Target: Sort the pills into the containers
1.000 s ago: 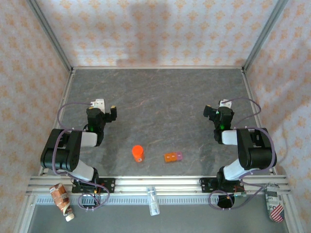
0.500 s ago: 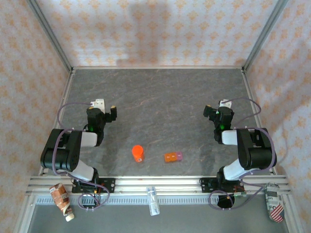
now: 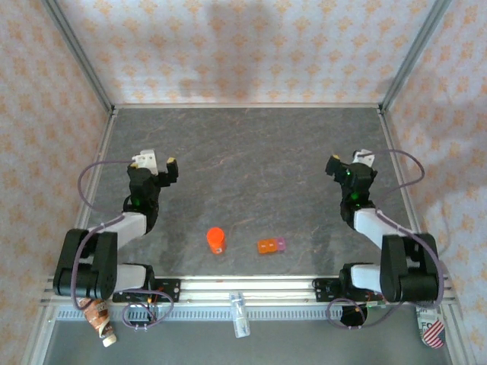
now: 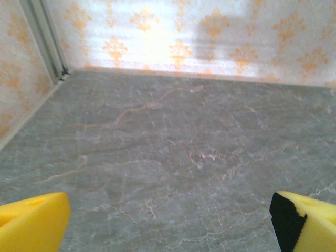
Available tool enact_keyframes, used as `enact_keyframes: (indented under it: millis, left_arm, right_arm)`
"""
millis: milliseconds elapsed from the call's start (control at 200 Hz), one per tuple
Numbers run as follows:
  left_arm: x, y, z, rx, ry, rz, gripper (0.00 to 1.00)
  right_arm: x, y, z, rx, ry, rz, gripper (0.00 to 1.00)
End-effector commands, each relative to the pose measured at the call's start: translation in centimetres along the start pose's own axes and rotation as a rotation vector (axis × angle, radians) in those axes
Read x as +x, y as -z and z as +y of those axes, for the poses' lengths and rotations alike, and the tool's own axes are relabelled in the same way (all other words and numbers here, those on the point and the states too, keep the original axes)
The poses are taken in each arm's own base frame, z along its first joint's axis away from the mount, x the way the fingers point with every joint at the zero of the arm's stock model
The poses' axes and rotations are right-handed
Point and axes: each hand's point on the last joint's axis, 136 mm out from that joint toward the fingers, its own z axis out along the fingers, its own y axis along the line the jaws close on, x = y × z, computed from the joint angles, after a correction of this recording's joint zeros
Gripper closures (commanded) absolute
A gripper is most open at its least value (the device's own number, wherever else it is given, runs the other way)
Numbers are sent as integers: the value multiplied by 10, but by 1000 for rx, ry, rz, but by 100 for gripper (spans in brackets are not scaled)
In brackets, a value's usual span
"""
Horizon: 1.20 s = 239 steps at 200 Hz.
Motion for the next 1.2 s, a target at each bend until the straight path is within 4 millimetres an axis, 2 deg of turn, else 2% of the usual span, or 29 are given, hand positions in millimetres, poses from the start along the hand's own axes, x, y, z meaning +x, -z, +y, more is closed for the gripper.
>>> enact_keyframes:
  millis: [0, 45, 75, 210, 310, 425, 510, 611, 766, 821, 931, 1041, 1191]
  left_arm:
    - [-25, 11, 19, -95, 52, -19, 1]
    - [-39, 17, 20, -98, 74, -30, 1]
    - [-48, 21, 19, -94, 86, -39, 2]
    - [-79, 42, 18, -79, 201, -41, 2]
    - [-93, 54, 2, 9, 265, -3, 2]
    - [-95, 69, -21, 112, 352, 86, 3]
    - [-88, 79, -41, 192, 393, 161, 3]
    - [-78, 92, -62, 267, 393, 229, 0]
    - [-67, 103, -73, 306, 378, 278, 0]
    - [-66, 103, -74, 313, 386, 273, 0]
    - [-63, 99, -76, 319, 402, 265, 0]
    - [-62, 96, -79, 327, 407, 273, 0]
    - [-59, 91, -81, 330, 407, 280, 0]
  right_arm:
    - [-30, 18, -32, 213, -209, -1, 1]
    - [-35, 30, -54, 359, -340, 8, 1]
    - [-41, 34, -55, 375, -365, 21, 1]
    - [-46, 33, -10, 152, -335, 180, 0]
    - [-37, 42, 27, -26, -314, 298, 5]
    - [-12, 68, 74, -204, -213, 448, 11]
    - [16, 92, 100, -275, -106, 554, 15]
    - [51, 123, 120, -330, 33, 654, 18]
    - [97, 166, 124, -340, 188, 749, 18]
    - [109, 177, 123, -335, 215, 768, 14]
    - [129, 191, 119, -297, 277, 811, 15]
    - [140, 202, 117, -276, 377, 818, 14]
    - [154, 211, 121, -257, 474, 822, 7]
